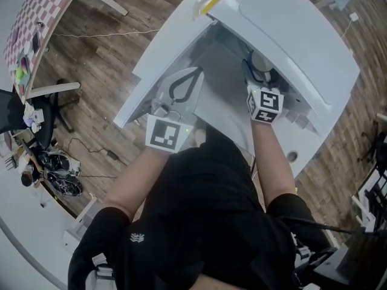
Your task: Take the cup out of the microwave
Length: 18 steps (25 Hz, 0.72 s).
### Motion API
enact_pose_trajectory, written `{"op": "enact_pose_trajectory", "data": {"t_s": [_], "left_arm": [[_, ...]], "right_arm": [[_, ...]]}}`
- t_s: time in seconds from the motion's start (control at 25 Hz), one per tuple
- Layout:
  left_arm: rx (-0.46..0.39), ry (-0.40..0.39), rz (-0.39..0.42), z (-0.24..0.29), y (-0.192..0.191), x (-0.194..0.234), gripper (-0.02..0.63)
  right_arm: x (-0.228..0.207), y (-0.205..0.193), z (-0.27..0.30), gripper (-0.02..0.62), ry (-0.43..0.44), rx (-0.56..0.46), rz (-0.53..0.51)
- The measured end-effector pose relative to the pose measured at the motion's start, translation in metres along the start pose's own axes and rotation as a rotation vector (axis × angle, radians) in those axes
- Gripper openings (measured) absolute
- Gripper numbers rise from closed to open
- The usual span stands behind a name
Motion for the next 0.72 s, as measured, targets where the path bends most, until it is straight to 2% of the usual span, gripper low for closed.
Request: {"op": "enact_pose_trajectory", "data": {"t_s": [0.32, 0.72], "left_arm": [[-0.034, 0.038, -0.031, -0.035, 0.015, -0.016, 0.003], [-0.055, 0.073, -0.009, -0.073, 0.041, -0.03, 0.003]], "right_arm": [[0.019, 0.002, -0.044, 0.377, 0.027, -0.011, -0.019], [0.038, 0.013, -0.104, 0.377, 0.081, -0.007, -0.007]]}}
Point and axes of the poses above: the fingertips, and each gripper's own axes: z forward along the fingers, x to its left, y out of its top, the point moved 4 cm from there along -z, backward along the fingers, and after that the axes turned 4 degrees about z, right-handed, at the moved point
